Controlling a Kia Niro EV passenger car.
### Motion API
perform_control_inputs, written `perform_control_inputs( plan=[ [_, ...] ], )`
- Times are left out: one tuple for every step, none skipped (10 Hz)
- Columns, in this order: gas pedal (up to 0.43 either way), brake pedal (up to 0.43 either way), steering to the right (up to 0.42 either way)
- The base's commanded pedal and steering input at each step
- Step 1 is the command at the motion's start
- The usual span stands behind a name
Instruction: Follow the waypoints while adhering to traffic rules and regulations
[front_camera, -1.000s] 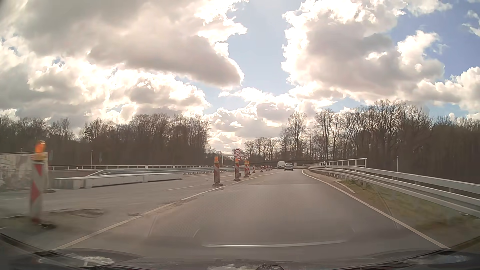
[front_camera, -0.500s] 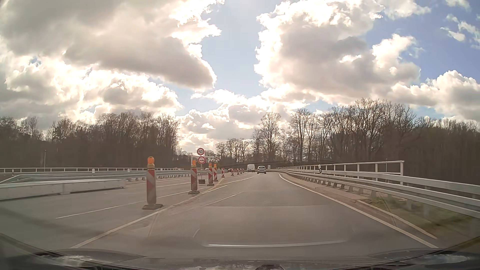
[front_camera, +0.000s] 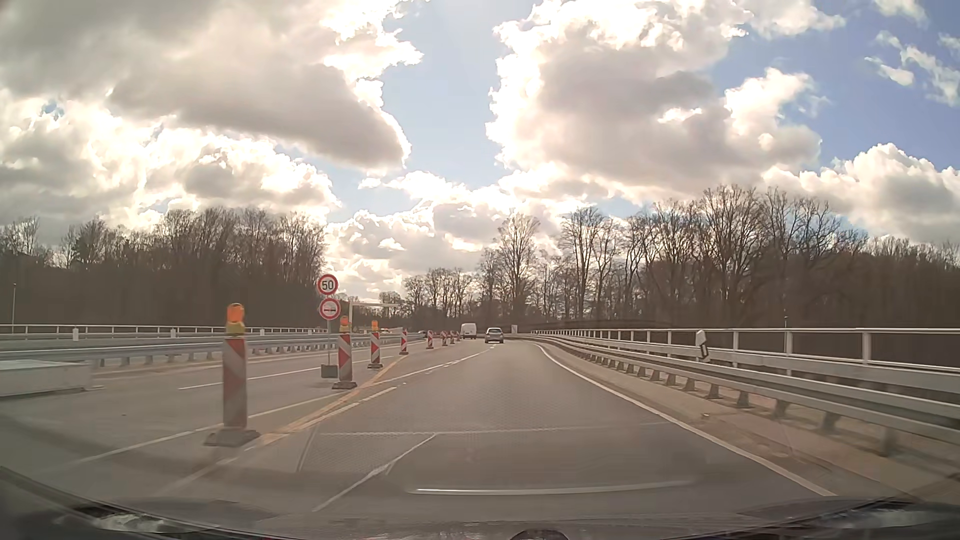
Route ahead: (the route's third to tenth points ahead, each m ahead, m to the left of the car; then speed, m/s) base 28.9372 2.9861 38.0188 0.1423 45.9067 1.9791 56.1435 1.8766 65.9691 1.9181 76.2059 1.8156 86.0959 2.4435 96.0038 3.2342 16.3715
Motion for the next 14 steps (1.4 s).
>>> perform_control_inputs(
  plan=[
    [0.461, 0.000, 0.014],
    [0.461, 0.000, 0.013],
    [0.461, 0.000, 0.009],
    [0.461, 0.000, 0.008],
    [0.461, 0.000, 0.008],
    [0.461, 0.000, 0.008],
    [0.461, 0.000, 0.006],
    [0.461, 0.000, 0.007],
    [0.461, 0.000, 0.005],
    [0.461, 0.000, 0.003],
    [0.429, 0.000, 0.003],
    [0.421, 0.000, 0.003],
    [0.409, 0.000, 0.001],
    [0.390, 0.000, 0.001]
  ],
)
